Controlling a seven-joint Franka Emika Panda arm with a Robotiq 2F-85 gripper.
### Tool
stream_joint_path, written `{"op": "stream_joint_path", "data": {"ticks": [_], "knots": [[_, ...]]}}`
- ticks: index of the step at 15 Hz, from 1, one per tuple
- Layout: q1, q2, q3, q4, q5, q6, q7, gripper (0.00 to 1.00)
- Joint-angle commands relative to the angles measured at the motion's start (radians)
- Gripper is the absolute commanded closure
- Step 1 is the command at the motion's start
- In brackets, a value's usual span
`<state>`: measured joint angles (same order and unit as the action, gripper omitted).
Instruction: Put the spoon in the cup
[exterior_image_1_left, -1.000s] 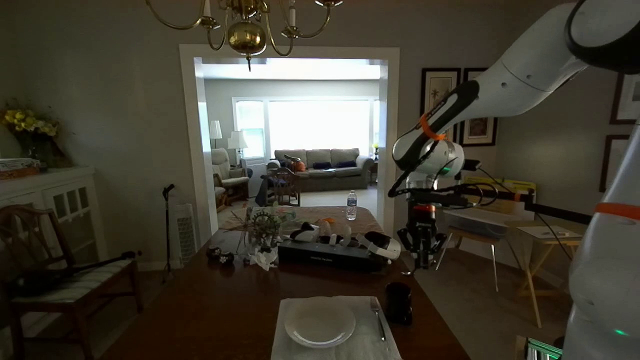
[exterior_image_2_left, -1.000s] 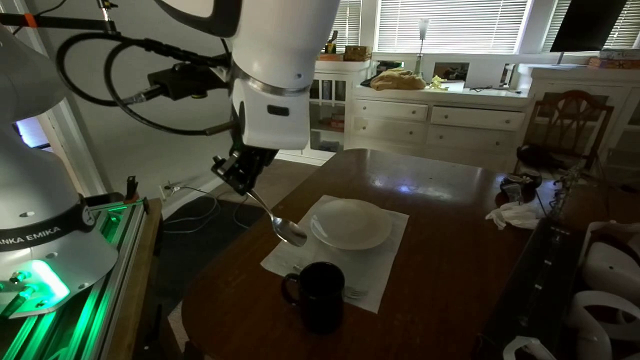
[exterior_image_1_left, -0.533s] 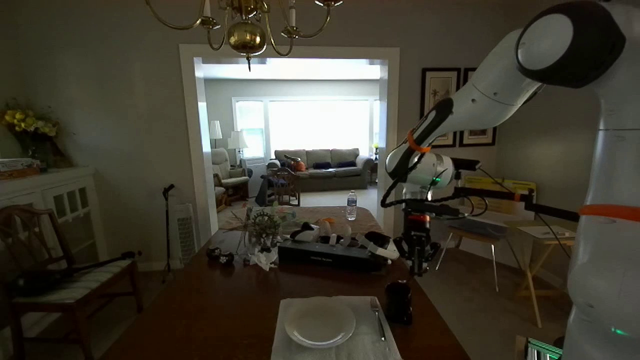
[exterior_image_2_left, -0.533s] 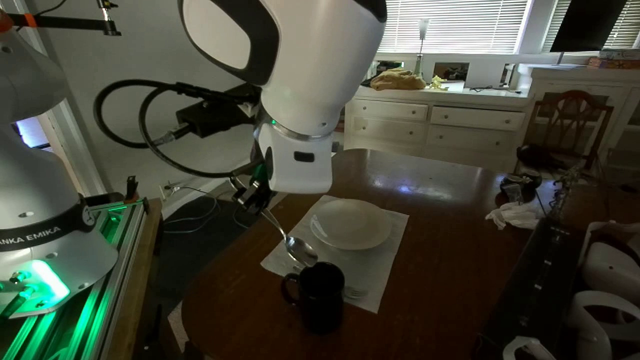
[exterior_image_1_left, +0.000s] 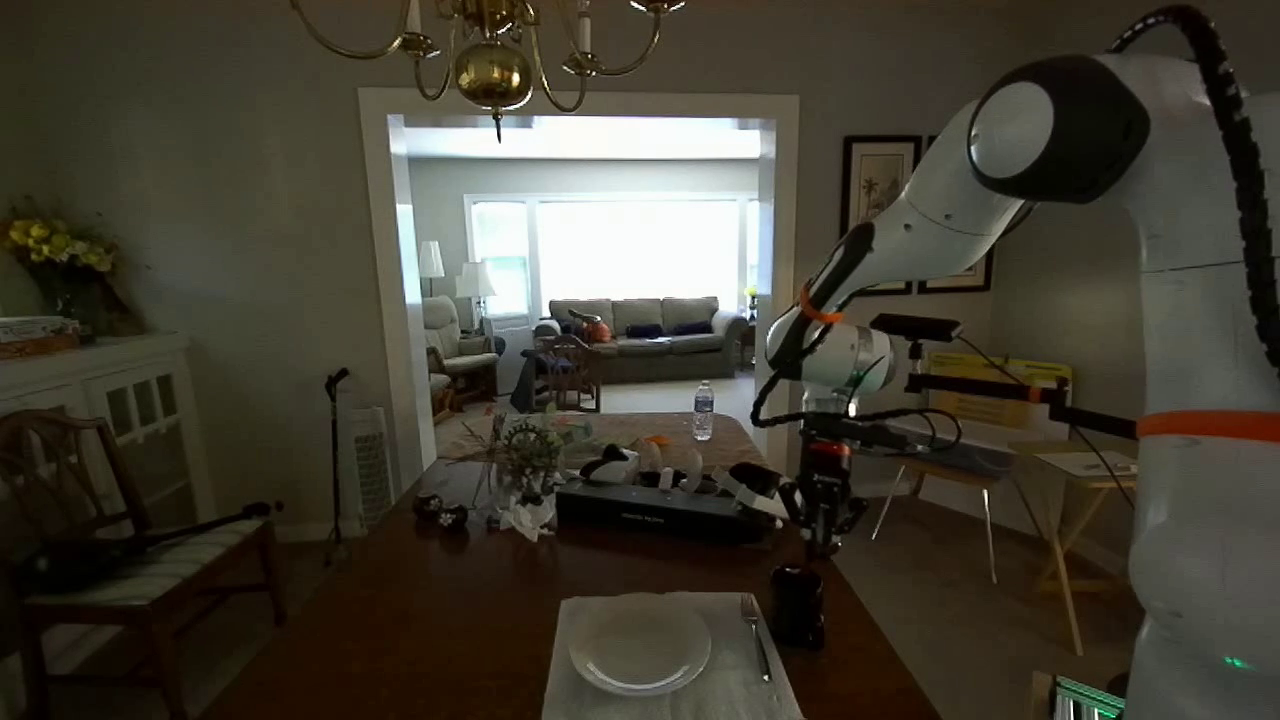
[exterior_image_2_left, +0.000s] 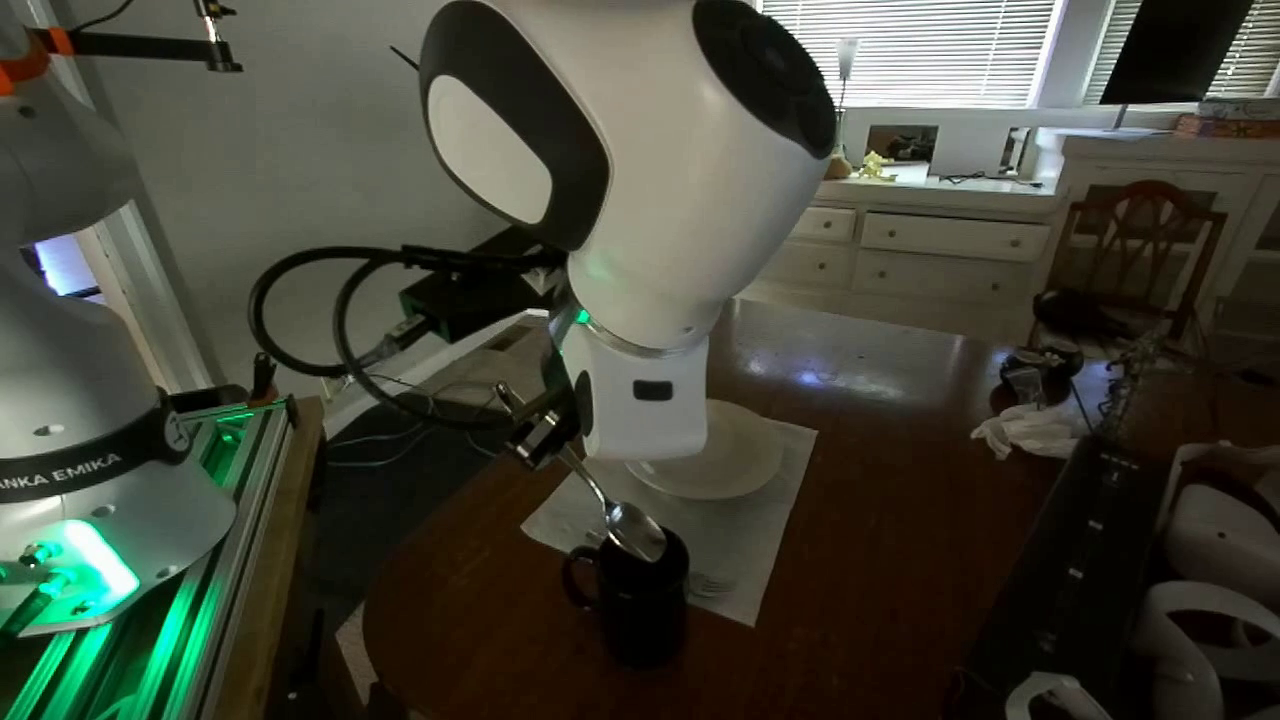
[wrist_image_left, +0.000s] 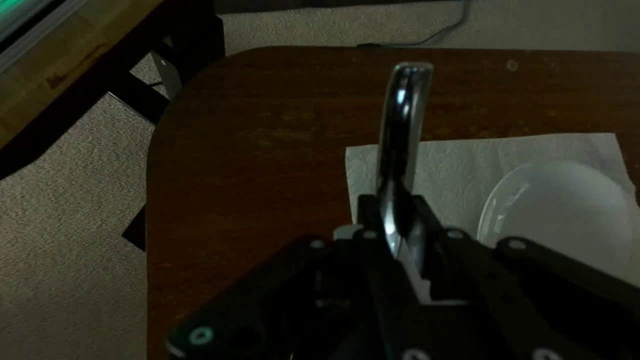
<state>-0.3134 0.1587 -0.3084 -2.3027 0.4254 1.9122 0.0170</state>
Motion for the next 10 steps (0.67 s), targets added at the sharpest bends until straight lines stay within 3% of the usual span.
{"op": "stream_joint_path", "data": {"ticks": [1,6,7,10], "knots": [[-0.007,0.004,0.005,0.008,0.008,0.001,-0.003,0.81],[-0.009,0.004,0.005,0.016,0.016,0.002,-0.003,0.81],[-0.009,0.004,0.005,0.016,0.016,0.002,-0.003,0.95],[-0.011,0.018,0.006,0.026,0.021,-0.002,-0.006,0.95]]}}
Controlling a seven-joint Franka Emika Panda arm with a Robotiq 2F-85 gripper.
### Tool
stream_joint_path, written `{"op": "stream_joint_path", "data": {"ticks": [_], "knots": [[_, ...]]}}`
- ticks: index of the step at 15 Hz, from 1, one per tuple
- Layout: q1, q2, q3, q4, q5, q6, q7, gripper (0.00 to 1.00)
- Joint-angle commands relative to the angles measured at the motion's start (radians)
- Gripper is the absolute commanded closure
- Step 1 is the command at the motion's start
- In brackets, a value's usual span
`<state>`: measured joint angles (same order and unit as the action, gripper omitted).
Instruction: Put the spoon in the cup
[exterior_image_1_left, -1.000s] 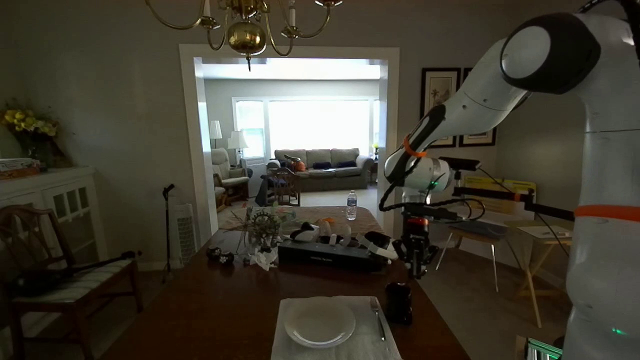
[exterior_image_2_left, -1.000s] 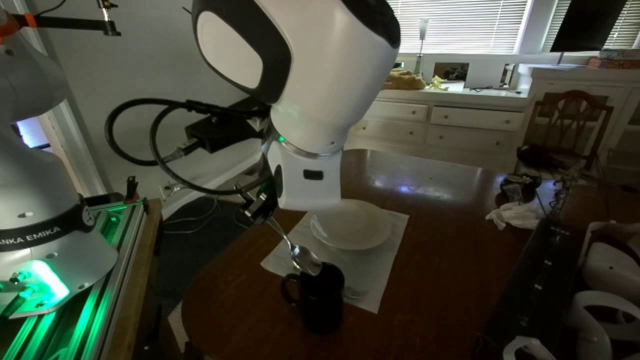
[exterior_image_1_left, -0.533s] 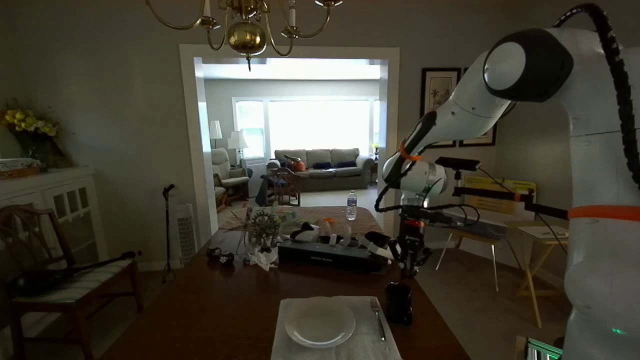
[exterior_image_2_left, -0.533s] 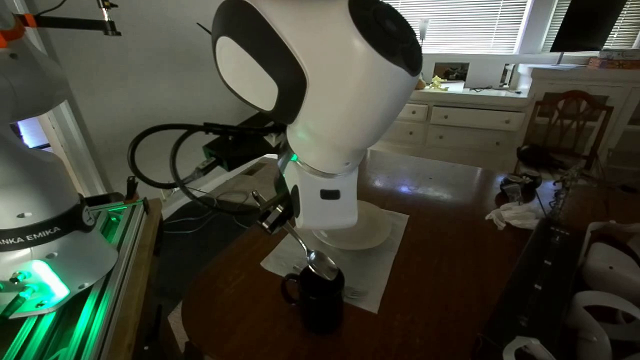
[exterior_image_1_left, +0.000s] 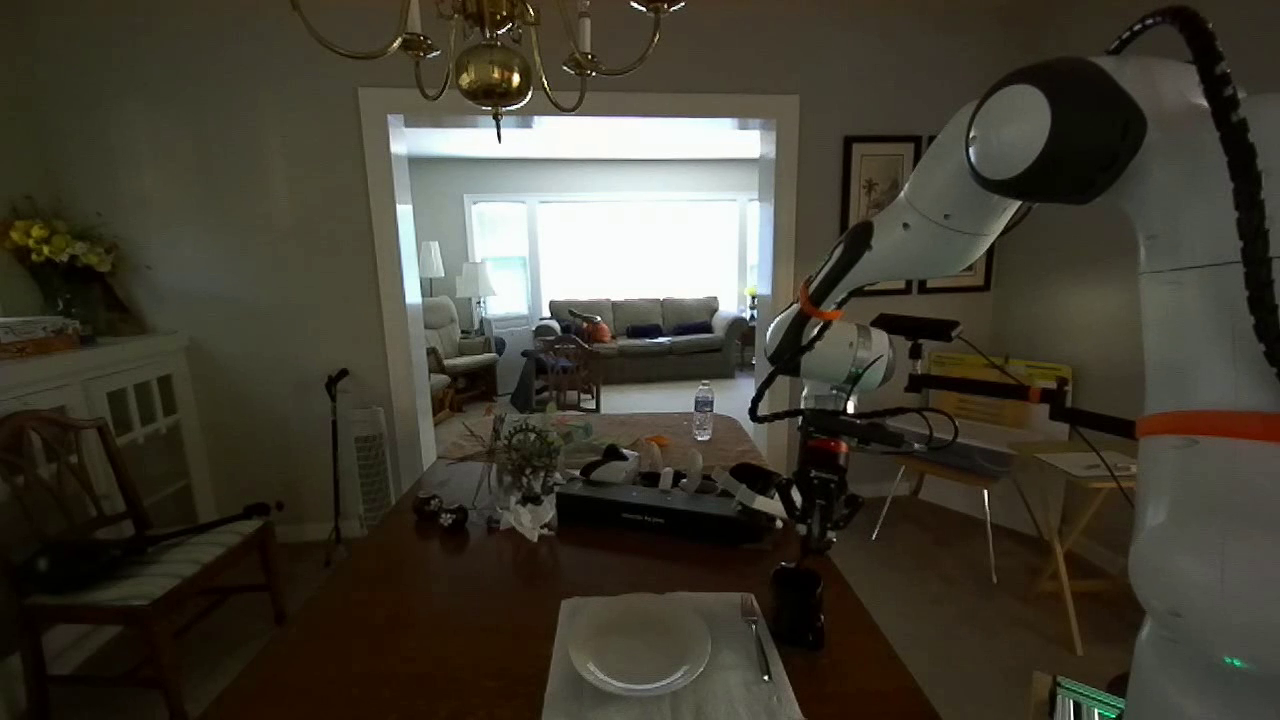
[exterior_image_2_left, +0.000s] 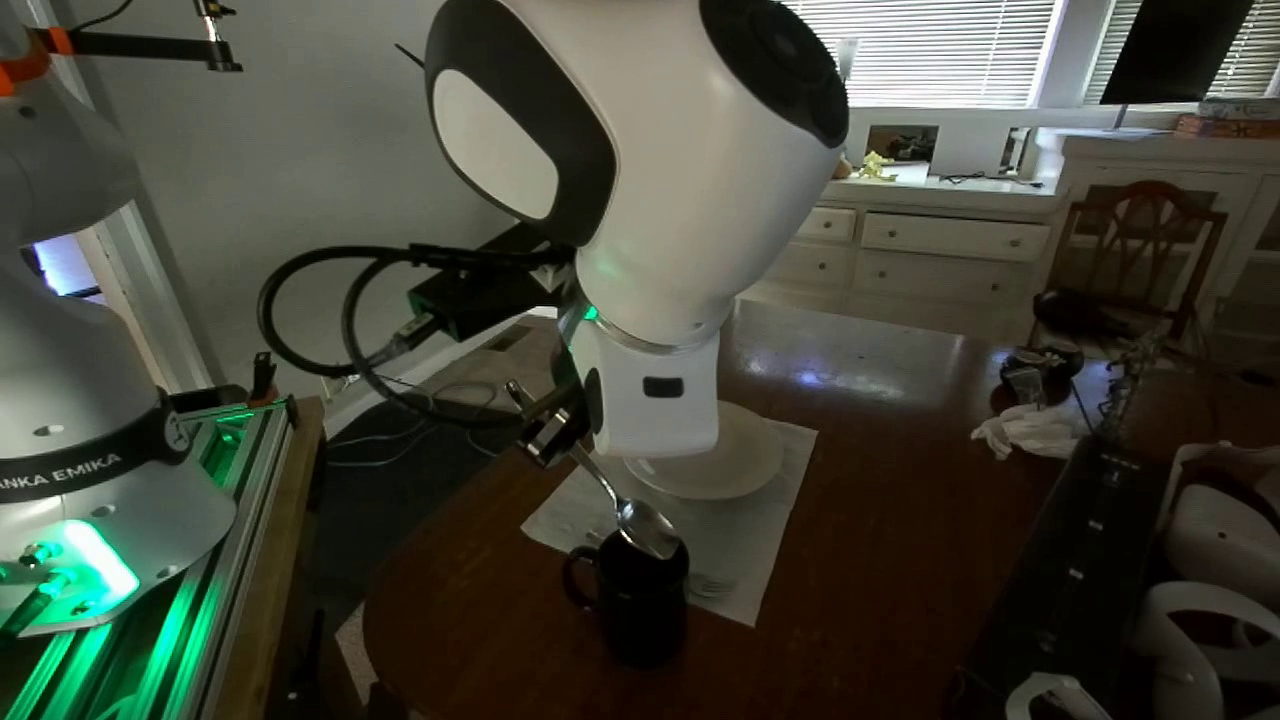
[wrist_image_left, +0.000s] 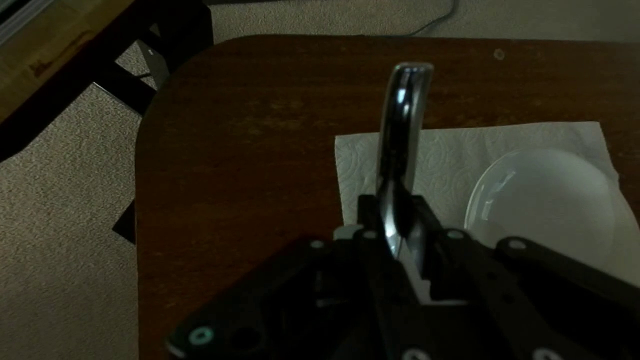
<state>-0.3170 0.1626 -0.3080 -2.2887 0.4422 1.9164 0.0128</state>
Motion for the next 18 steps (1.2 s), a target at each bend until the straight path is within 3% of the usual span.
{"op": "stream_joint_path", "data": {"ticks": [1,18], "knots": [[-0.008,0.016,0.005,0.013,0.005,-0.009,-0.004,0.95],[-0.043,0.137,0.013,0.103,0.048,-0.071,-0.017,0.95]]}}
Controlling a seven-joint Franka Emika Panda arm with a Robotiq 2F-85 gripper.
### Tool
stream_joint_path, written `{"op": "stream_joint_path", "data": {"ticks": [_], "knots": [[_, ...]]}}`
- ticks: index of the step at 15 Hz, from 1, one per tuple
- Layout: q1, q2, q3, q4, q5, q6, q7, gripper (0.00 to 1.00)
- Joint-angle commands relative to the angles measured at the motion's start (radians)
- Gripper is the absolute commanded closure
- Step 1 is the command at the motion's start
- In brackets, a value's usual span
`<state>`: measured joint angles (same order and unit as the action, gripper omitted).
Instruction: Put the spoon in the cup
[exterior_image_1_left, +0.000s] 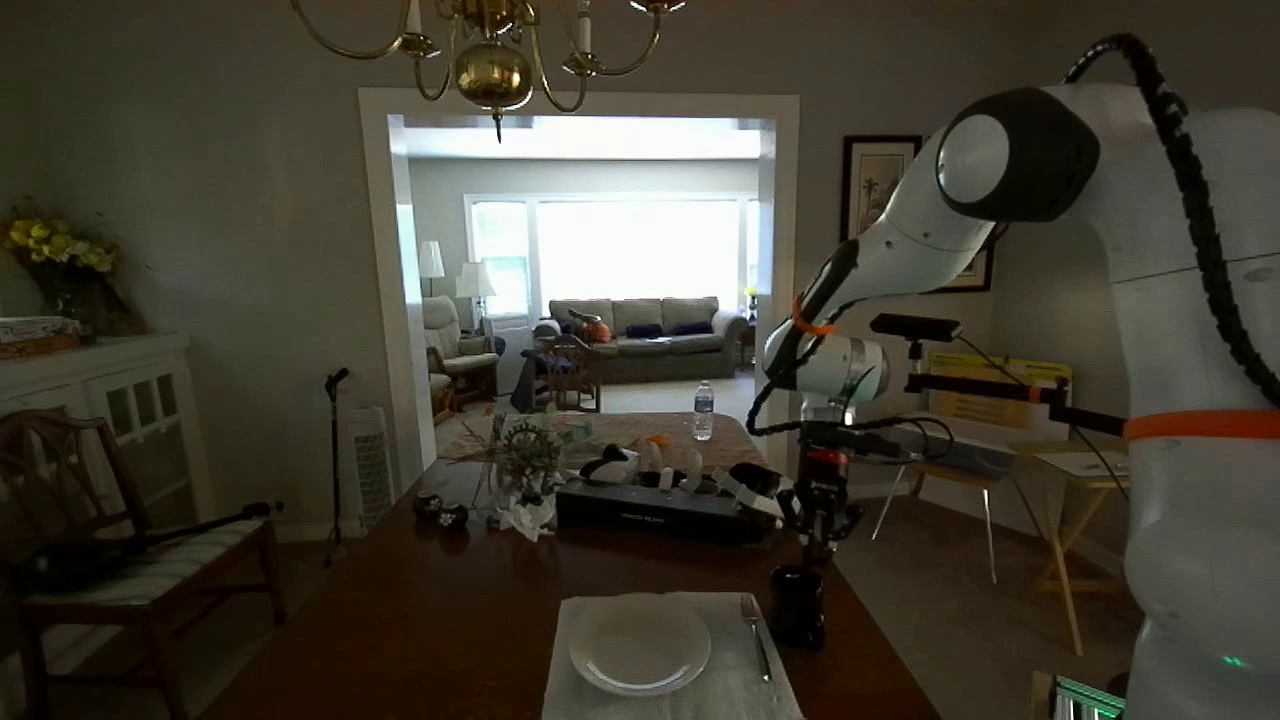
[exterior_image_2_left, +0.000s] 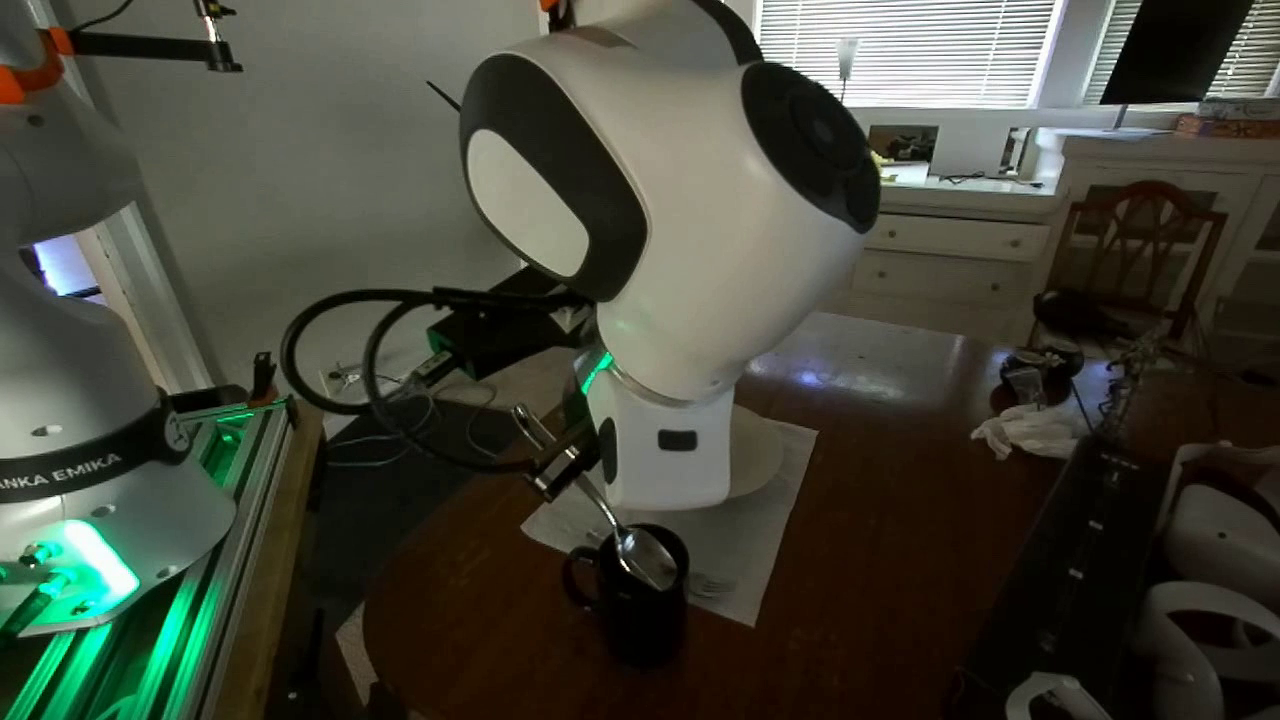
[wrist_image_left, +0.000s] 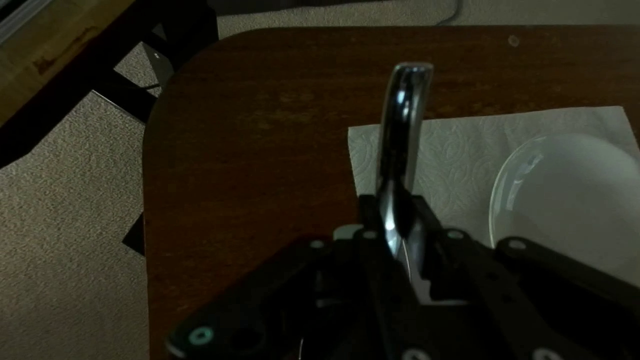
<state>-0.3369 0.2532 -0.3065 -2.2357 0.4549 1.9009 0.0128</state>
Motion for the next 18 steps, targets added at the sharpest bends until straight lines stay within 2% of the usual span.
{"op": "stream_joint_path", "data": {"ticks": [1,18], "knots": [[-0.026,0.054,0.014,0.058,0.04,-0.064,-0.02,0.95],[-0.086,0.214,0.03,0.173,0.084,-0.157,-0.011,0.95]]}}
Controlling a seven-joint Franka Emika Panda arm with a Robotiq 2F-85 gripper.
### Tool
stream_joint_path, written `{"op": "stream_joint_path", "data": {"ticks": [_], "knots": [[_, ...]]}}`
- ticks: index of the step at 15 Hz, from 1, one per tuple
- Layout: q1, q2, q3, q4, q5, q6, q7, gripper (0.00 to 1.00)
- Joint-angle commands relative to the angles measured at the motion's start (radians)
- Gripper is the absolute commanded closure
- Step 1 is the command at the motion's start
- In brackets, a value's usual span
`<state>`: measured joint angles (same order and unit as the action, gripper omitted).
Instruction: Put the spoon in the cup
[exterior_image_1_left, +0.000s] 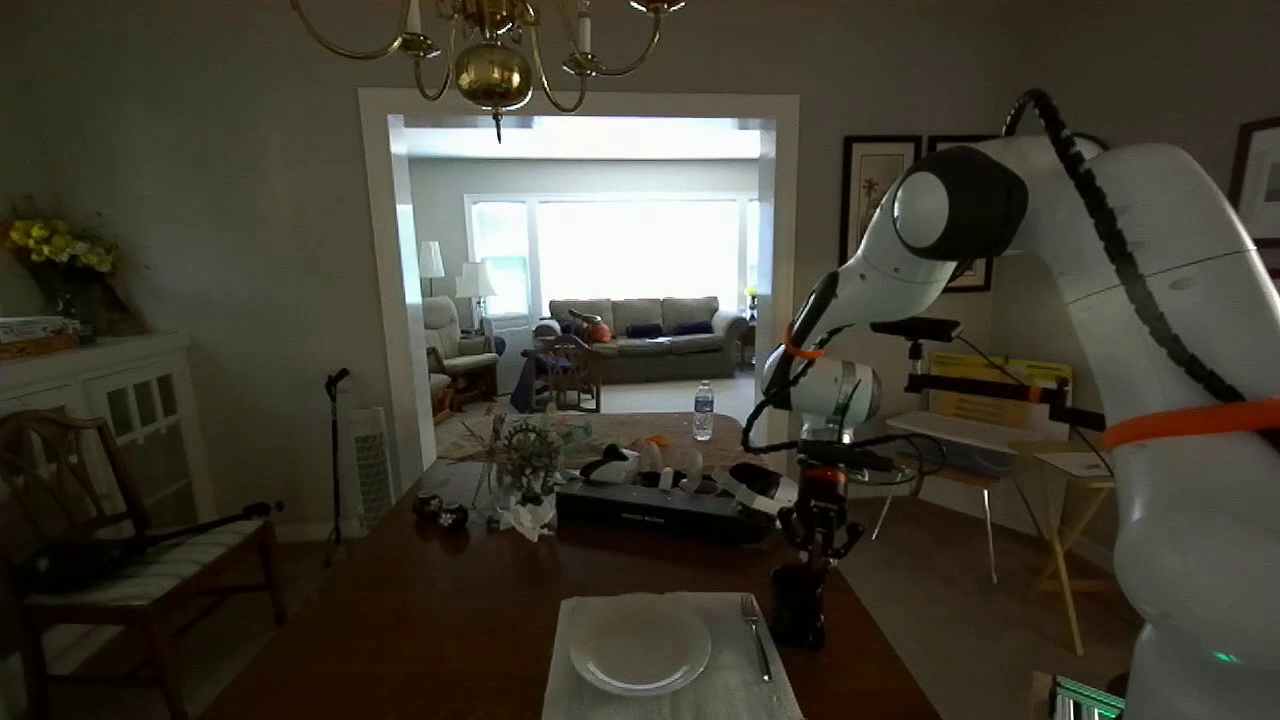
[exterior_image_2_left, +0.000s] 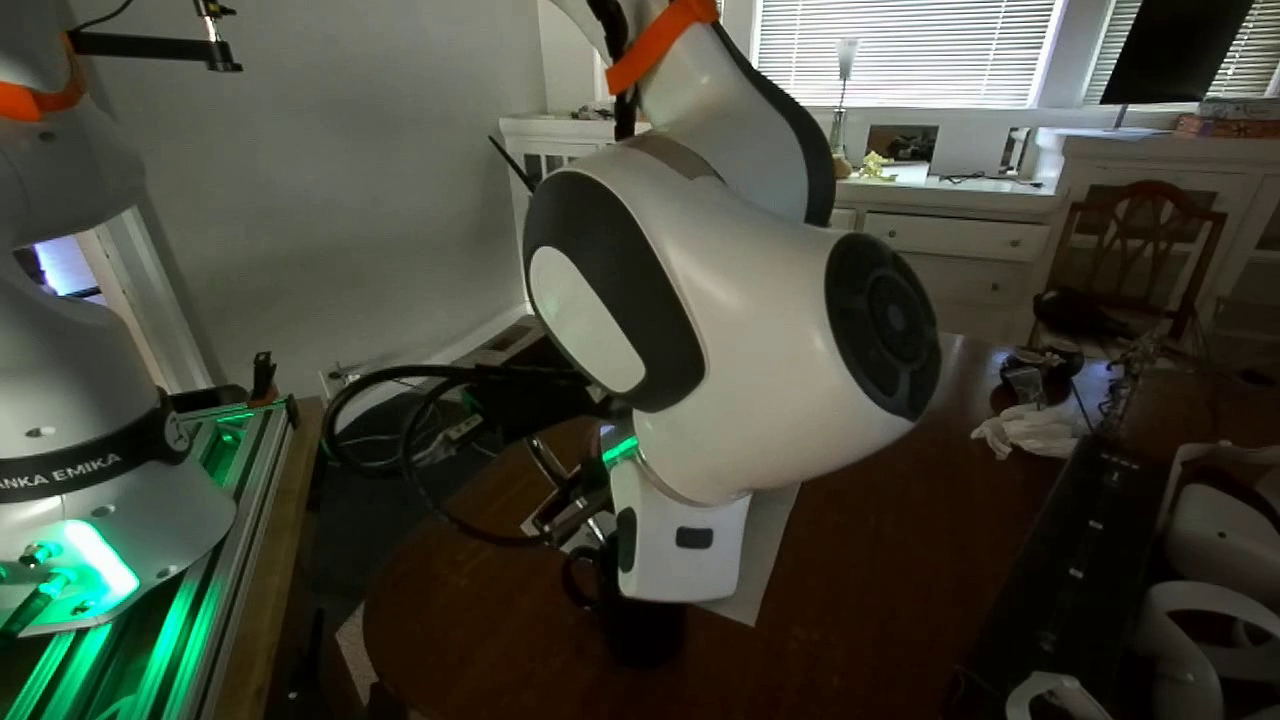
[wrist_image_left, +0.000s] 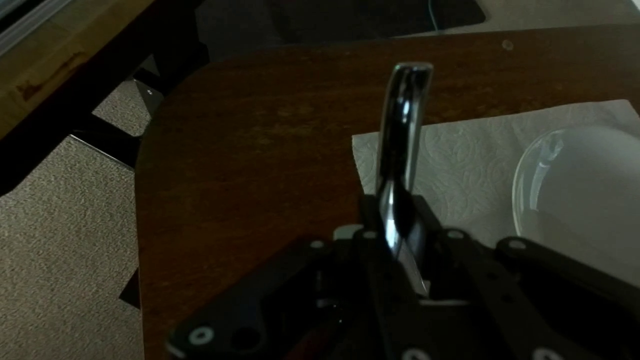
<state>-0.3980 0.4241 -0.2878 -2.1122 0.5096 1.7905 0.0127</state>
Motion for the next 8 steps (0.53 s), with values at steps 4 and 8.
{"op": "stream_joint_path", "data": {"ticks": [4,8], "knots": [[-0.035,0.066,0.016,0.076,0.036,-0.067,-0.008,0.95],[-0.038,0.082,0.02,0.092,0.036,-0.077,-0.006,0.95]]}}
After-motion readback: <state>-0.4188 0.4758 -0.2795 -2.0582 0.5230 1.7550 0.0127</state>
